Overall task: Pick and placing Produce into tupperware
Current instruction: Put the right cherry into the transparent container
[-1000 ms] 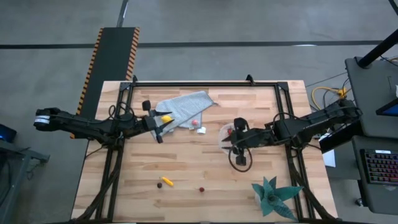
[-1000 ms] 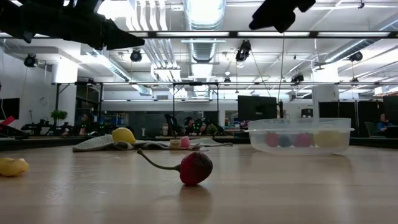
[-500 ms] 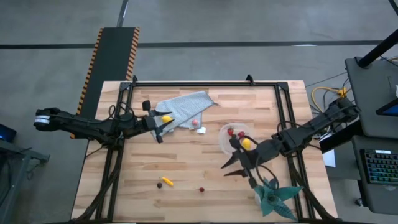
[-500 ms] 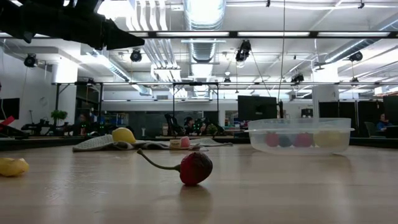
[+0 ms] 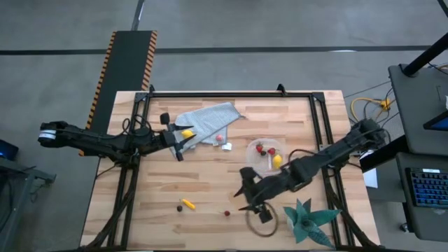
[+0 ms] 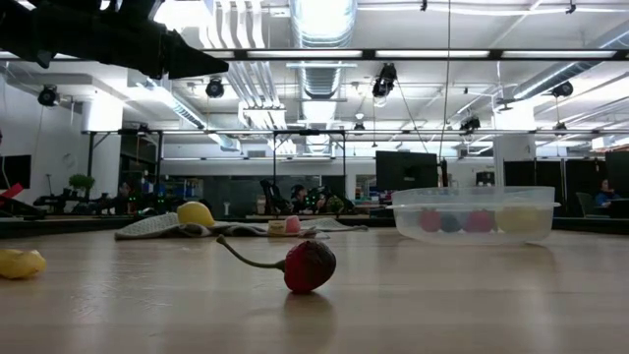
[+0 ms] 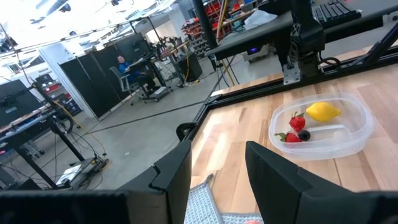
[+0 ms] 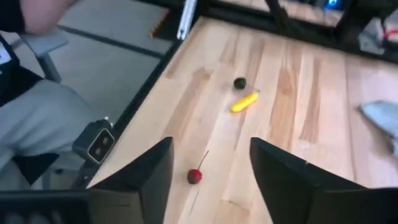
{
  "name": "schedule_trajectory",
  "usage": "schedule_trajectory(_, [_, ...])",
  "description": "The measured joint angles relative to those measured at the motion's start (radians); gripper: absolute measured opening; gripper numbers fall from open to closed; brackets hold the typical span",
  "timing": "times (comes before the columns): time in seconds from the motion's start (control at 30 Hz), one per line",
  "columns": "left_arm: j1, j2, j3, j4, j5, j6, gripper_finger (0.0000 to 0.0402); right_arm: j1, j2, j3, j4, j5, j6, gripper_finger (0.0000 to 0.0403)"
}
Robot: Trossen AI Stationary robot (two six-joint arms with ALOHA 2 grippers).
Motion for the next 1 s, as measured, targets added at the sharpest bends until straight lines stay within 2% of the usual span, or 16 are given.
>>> schedule_trajectory(0.2, [0.000,0.000,0.000,0.001,0.000,0.000,0.0137,-0.001,0.190,0.249,-0.234,0.026,0.039,0.0246])
schedule_trajectory(0.43, [0.000,0.000,-0.001,0.000,0.000,0.000,0.0137,-0.001,0.385,0.426,-0.409,0.023,0.085,0.0251])
schedule_trajectory(0.63, [0.000,0.000,-0.001,0.000,0.000,0.000,0.0137,-0.001,0.496,0.507,-0.430,0.014,0.106,0.0247])
schedule_trajectory(1.0, [0.000,0.000,-0.002,-0.001,0.000,0.000,0.0137,-0.001,0.602,0.522,-0.437,0.019,0.208,0.0242])
